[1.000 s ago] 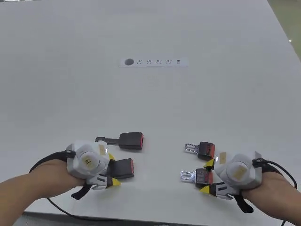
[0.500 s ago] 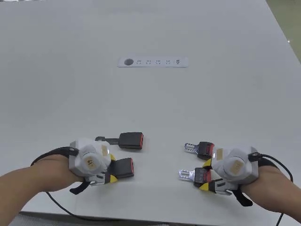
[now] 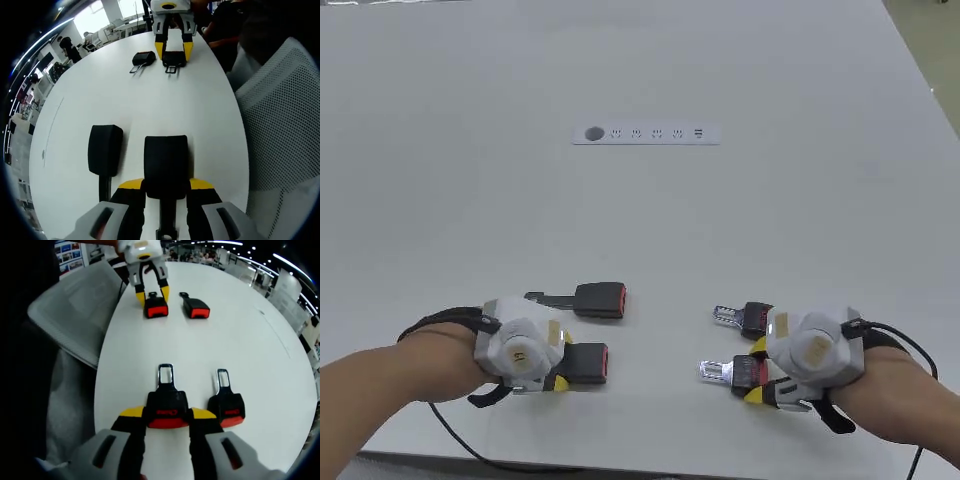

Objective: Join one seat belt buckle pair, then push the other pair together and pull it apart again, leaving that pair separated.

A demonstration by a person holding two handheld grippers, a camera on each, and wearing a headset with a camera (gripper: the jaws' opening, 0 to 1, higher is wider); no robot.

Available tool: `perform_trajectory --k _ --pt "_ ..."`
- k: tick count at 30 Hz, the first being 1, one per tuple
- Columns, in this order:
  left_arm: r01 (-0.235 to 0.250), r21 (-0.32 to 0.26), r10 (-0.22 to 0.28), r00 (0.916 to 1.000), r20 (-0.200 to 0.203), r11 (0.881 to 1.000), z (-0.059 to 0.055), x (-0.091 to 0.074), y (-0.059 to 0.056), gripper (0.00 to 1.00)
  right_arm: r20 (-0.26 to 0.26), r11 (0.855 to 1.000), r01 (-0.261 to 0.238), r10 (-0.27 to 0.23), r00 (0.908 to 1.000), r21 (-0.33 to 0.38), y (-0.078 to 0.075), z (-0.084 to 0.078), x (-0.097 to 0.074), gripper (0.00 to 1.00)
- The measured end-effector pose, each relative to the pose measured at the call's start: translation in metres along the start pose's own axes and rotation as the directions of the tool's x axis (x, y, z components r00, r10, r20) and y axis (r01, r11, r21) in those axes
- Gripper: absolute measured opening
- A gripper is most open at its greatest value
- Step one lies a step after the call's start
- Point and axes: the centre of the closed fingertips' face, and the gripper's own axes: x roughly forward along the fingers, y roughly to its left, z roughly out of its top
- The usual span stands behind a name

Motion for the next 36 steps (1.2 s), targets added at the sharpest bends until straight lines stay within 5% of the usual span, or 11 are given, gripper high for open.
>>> perform_trajectory --k 18,36 --pt "0.032 0.019 -0.031 0.9993 -0.018 0.999 -0.001 0.001 -0.001 0.32 -0.016 1.000 0.004 -0.003 0.9999 0.004 0.000 0.002 0.001 0.32" --pt "0.039 0.033 -0.038 0.9985 -0.039 0.999 0.000 0.002 -0.001 0.32 0.028 1.000 -0.005 0.006 0.9996 -0.017 0.007 0.042 0.023 0.33"
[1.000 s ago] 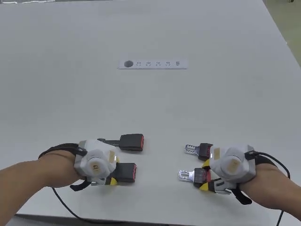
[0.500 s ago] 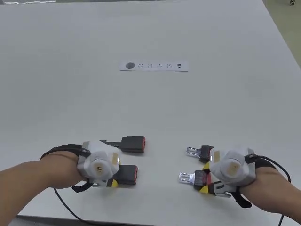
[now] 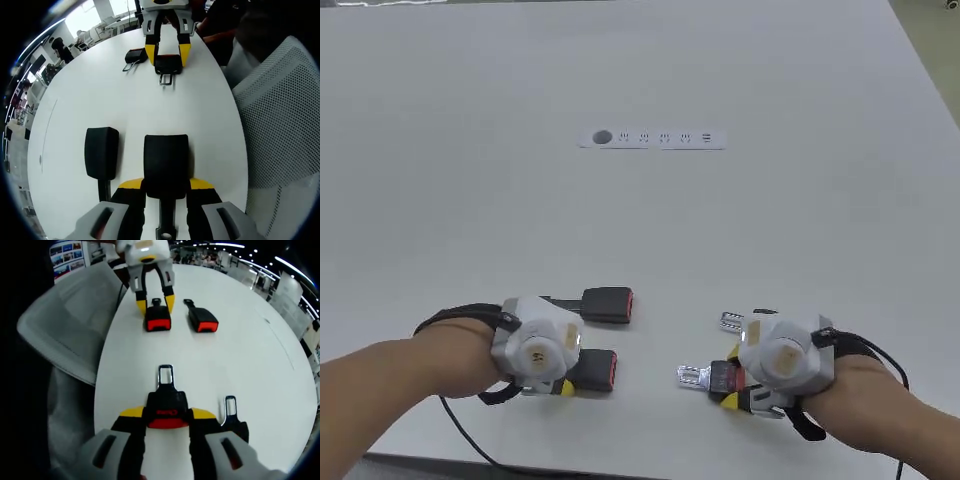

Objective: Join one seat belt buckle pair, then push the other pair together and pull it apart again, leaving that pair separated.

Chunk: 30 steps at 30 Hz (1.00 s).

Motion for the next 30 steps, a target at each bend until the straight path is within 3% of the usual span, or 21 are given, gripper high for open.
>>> perform_trajectory --k 13,30 --pt "-0.006 0.003 0.006 1.0000 -0.001 1.000 0.000 0.000 0.001 0.32 0.023 1.000 -0.015 0.015 0.9996 -0.013 0.006 0.036 0.022 0.33" --pt "-0.007 0.000 0.007 1.0000 -0.007 1.000 0.000 0.000 0.001 0.32 0.017 0.999 -0.019 0.019 0.9997 -0.040 0.005 0.068 0.043 0.32"
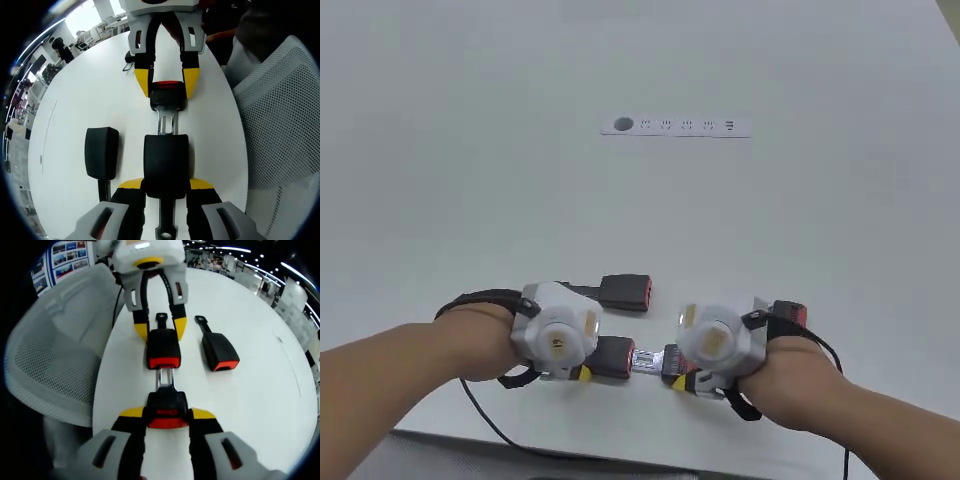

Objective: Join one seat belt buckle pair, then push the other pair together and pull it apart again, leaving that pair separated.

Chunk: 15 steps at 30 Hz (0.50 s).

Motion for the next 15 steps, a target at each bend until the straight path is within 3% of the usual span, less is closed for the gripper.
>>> perform_trajectory --k 7,15 --pt "0.005 0.001 -0.005 1.0000 -0.005 1.000 -0.0003 0.0004 0.0000 0.32 0.007 1.000 -0.002 0.002 1.0000 0.024 -0.0008 0.0014 0.0015 0.32" --pt "0.009 -0.004 -0.009 1.0000 -0.002 1.000 -0.0007 0.0007 0.0002 0.32 0.022 1.000 0.003 -0.003 0.9998 -0.002 0.0008 0.0093 0.0063 0.32"
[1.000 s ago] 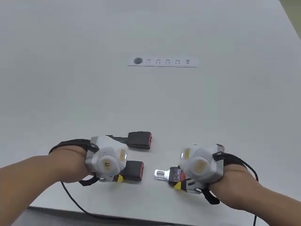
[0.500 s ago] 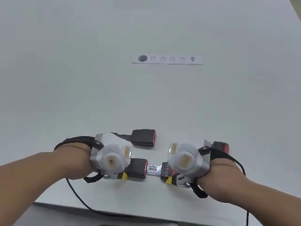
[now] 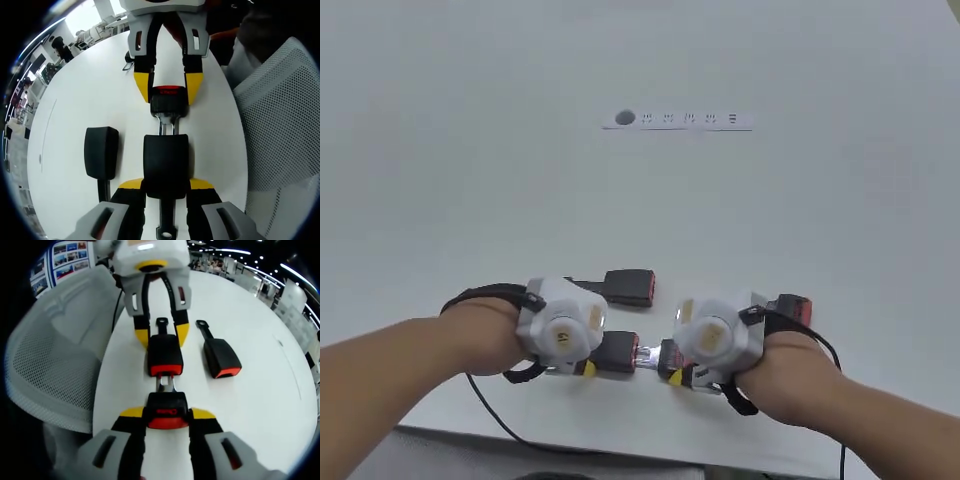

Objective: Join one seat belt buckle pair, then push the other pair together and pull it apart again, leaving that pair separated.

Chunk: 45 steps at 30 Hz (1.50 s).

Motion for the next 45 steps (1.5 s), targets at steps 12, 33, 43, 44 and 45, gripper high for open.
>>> perform_trajectory --k 12,33,43,44,45 --pt "0.016 0.000 -0.016 0.9999 -0.002 1.000 0.000 0.002 -0.001 0.31 0.039 1.000 -0.001 0.002 0.9992 -0.011 -0.001 0.008 0.003 0.30" --pt "0.007 -0.032 -0.007 1.0000 0.001 0.999 0.000 0.001 -0.001 0.31 0.075 0.999 -0.029 0.030 0.9967 -0.018 0.000 0.022 0.012 0.29" --pt "0.011 -0.030 -0.010 0.9999 0.012 0.999 0.000 0.000 -0.001 0.31 0.073 0.999 -0.033 0.035 0.9967 -0.028 0.000 0.018 0.010 0.30" --pt "0.013 -0.023 -0.013 0.9999 0.009 1.000 0.000 0.000 -0.001 0.31 0.069 0.999 -0.032 0.033 0.9971 -0.019 0.000 0.017 0.009 0.30" --pt "0.014 -0.010 -0.014 0.9999 0.004 1.000 0.000 -0.001 -0.001 0.31 0.069 0.999 -0.030 0.031 0.9971 -0.020 0.001 0.017 0.009 0.30"
